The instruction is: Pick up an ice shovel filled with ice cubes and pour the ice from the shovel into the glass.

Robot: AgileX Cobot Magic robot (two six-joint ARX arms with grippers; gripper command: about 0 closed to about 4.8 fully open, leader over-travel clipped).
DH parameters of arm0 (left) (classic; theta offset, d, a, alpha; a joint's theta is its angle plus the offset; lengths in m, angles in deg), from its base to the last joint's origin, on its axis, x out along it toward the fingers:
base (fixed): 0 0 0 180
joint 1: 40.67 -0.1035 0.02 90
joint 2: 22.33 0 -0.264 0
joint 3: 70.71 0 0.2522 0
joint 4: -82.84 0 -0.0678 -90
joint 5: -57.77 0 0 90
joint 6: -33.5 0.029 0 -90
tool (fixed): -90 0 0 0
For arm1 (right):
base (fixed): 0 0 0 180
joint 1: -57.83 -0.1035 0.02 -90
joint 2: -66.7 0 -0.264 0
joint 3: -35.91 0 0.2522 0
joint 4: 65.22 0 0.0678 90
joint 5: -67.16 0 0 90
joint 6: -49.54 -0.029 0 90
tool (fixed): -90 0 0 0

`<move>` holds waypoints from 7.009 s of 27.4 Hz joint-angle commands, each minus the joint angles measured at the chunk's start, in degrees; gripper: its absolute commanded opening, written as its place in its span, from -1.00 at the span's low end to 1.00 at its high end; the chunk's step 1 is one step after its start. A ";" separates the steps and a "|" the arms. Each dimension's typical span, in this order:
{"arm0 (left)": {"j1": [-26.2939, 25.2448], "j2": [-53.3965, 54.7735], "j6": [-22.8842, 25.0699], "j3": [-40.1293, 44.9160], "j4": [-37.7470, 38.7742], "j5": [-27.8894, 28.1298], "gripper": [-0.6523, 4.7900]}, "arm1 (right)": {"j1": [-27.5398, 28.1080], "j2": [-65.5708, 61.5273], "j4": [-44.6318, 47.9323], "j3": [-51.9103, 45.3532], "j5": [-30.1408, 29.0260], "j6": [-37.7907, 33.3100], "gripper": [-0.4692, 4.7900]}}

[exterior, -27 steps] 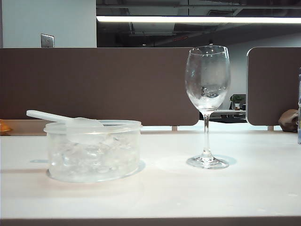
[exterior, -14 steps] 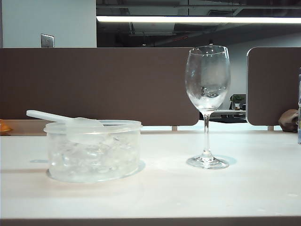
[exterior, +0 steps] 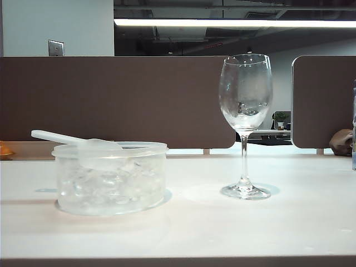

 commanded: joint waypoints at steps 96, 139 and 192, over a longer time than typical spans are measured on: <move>-0.24 0.17 -31.63 -13.88 1.46 -15.23 -0.50 | 0.02 0.09 0.59 0.35 -0.17 0.37 -0.84; -0.09 52.59 -54.25 -26.60 -15.23 -19.02 -0.43 | 0.00 0.07 0.59 0.33 -0.17 0.37 -0.84; 4.55 74.27 -72.46 -14.08 -56.46 -21.68 -0.20 | 0.00 -0.02 0.59 0.33 -0.17 0.37 -0.84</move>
